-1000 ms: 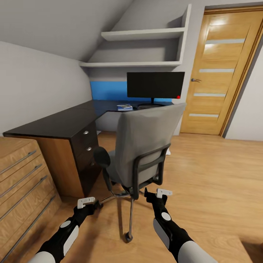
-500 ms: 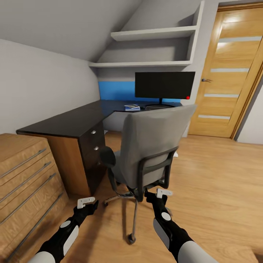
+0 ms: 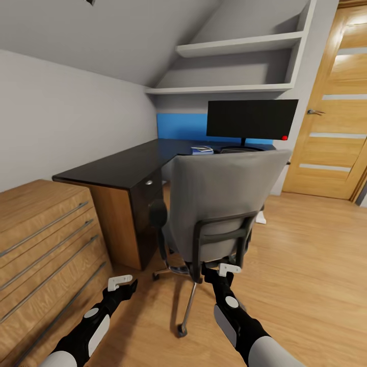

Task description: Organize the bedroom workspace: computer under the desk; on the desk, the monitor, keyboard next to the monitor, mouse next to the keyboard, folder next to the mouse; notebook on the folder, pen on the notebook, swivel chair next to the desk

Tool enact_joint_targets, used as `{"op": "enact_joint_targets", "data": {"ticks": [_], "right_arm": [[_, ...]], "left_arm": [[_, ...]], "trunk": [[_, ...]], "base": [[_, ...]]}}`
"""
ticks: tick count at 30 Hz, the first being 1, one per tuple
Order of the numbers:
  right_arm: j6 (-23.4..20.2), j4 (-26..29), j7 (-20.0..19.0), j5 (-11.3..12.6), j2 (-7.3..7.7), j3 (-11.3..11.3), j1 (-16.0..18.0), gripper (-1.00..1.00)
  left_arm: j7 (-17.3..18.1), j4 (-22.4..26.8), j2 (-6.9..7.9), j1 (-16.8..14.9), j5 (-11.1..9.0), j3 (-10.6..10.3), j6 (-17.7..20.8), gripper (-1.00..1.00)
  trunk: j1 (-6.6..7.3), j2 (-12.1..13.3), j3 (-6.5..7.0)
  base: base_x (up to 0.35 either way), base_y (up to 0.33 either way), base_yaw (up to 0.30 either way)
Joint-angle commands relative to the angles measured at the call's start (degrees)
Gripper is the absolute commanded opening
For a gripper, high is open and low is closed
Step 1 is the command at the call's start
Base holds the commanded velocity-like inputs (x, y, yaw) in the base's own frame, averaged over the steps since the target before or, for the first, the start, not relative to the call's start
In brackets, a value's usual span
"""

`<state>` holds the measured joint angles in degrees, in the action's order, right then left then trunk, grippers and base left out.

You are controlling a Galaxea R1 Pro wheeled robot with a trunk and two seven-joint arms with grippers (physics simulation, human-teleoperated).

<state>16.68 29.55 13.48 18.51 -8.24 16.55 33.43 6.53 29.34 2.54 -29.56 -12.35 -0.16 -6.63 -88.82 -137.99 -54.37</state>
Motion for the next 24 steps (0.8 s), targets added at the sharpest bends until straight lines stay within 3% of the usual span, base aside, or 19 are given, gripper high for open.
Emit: {"op": "enact_joint_targets", "data": {"ticks": [1,20,24], "right_arm": [[0.28,-0.02,0.37,0.57,0.06,0.50,0.06,1.00],[0.37,-0.02,0.36,0.57,0.07,0.42,0.06,1.00],[0.37,-0.02,0.32,0.57,0.07,0.42,0.06,1.00]], "left_arm": [[0.32,-0.07,0.01,-0.05,-0.57,-0.02,-0.12,1.00],[0.24,-0.07,0.01,-0.06,-0.57,-0.01,-0.13,1.00],[0.24,-0.07,0.01,-0.06,-0.57,-0.01,-0.13,1.00]], "trunk": [[0.01,-0.02,-0.05],[0.01,-0.02,-0.05],[0.01,-0.02,-0.05]], "base": [[0.000,0.000,0.148],[0.000,0.000,0.225],[-0.014,0.019,0.076]]}}
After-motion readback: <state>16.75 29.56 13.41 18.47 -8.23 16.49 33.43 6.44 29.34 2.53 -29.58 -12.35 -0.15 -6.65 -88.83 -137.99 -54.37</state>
